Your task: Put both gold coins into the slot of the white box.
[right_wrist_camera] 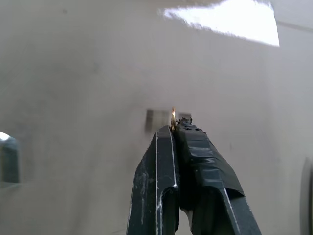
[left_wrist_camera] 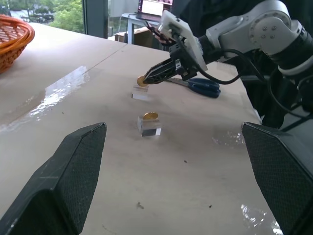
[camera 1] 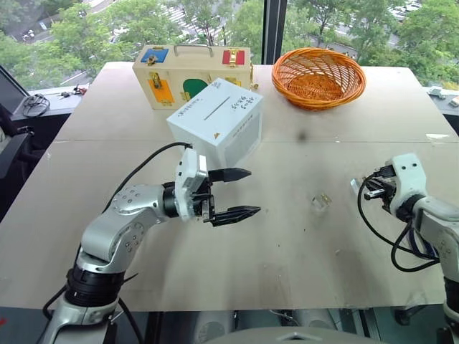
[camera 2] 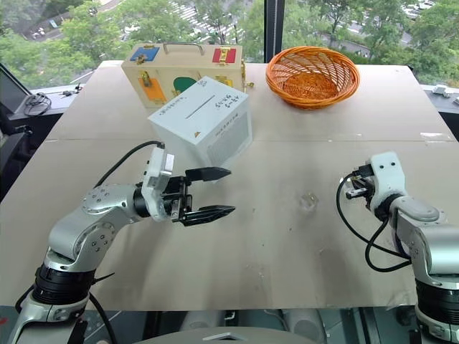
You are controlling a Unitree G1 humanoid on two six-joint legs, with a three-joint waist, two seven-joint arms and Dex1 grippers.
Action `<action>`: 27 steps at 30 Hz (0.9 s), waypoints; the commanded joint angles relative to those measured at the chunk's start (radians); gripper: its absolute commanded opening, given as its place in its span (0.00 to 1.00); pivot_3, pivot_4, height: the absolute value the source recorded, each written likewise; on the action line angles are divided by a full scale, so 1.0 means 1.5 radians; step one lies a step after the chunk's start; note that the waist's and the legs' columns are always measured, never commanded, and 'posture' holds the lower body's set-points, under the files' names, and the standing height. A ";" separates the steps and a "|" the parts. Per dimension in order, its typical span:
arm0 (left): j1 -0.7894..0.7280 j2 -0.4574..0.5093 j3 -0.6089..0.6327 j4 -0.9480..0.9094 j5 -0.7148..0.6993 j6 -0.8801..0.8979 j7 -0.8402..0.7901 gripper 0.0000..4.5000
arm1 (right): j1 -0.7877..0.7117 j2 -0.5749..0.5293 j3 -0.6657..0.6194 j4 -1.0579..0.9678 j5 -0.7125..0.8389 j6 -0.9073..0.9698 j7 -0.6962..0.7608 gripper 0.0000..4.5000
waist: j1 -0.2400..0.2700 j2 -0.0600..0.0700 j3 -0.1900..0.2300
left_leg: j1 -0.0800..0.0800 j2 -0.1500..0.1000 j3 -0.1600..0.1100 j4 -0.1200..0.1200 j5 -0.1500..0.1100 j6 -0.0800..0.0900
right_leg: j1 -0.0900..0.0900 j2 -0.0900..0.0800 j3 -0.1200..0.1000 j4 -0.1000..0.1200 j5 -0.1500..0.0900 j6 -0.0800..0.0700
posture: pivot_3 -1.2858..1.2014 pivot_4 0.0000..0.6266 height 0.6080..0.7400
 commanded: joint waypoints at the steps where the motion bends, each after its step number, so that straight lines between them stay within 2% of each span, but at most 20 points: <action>1: -0.037 -0.006 0.021 -0.019 -0.048 0.054 0.037 1.00 | -0.016 -0.002 -0.088 -0.077 0.095 -0.003 0.059 0.01 | 0.000 0.000 0.000 | 0.000 0.000 0.000 0.000 0.000 0.000 | 0.000 0.000 0.000 0.000 0.001 0.002 | 0.52 0.24 1.00; 4: -0.072 -0.012 0.027 -0.012 -0.101 0.108 0.051 1.00 | -0.031 0.008 -0.139 -0.127 0.211 0.026 0.102 0.01 | 0.000 0.000 0.000 | 0.000 0.000 0.000 0.000 0.000 0.000 | 0.000 0.000 0.000 0.000 0.001 0.002 | 0.52 0.24 1.00; 9: -0.141 -0.024 0.039 0.009 -0.182 0.187 0.074 1.00 | -0.094 0.013 -0.170 -0.176 0.419 0.085 0.085 0.01 | -0.002 0.000 0.000 | 0.000 0.000 0.000 0.000 0.000 0.000 | 0.000 0.000 0.000 0.000 0.001 0.002 | 0.52 0.24 1.00; 12: -0.189 -0.040 0.035 0.024 -0.216 0.221 0.084 0.82 | -0.143 0.018 -0.129 -0.196 0.538 0.084 0.040 0.00 | -0.002 0.000 0.000 | 0.000 0.000 -0.001 0.000 0.000 0.000 | 0.000 0.000 -0.001 0.000 0.001 0.002 | 0.52 0.24 1.00; 13: -0.201 -0.044 0.033 0.030 -0.220 0.227 0.086 0.73 | -0.155 0.017 -0.117 -0.197 0.572 0.080 0.024 0.00 | -0.002 0.000 0.000 | 0.000 0.000 -0.001 0.000 0.000 0.000 | 0.000 0.000 0.000 0.000 0.001 0.001 | 0.52 0.24 1.00; 19: -0.241 -0.053 0.020 0.052 -0.220 0.245 0.061 0.73 | -0.184 -0.029 -0.071 -0.186 0.713 0.030 -0.061 0.00 | -0.001 -0.001 0.000 | 0.000 0.000 -0.001 0.000 0.000 0.000 | 0.000 0.000 0.000 0.000 0.001 0.001 | 0.52 0.24 1.00; 23: -0.253 -0.055 0.017 0.058 -0.217 0.248 0.050 0.37 | -0.185 -0.072 -0.045 -0.181 0.757 -0.005 -0.086 0.00 | -0.001 -0.001 0.001 | 0.000 0.000 0.000 0.000 0.000 0.000 | 0.000 0.000 0.000 0.000 0.001 0.001 | 0.52 0.24 1.00; 24: -0.255 -0.055 0.016 0.058 -0.215 0.248 0.049 0.24 | -0.183 -0.085 -0.040 -0.182 0.763 -0.011 -0.087 0.00 | -0.001 -0.001 0.001 | 0.000 0.000 0.000 0.000 0.000 0.000 | 0.000 0.000 0.000 0.000 0.001 0.001 | 0.52 0.24 1.00; 27: -0.262 -0.056 0.015 0.059 -0.214 0.248 0.049 0.24 | -0.178 -0.114 -0.022 -0.181 0.776 -0.034 -0.091 0.00 | -0.001 -0.001 0.001 | 0.000 0.000 0.000 0.000 0.000 0.000 | 0.000 0.000 0.000 0.000 0.001 0.001 | 0.52 0.24 1.00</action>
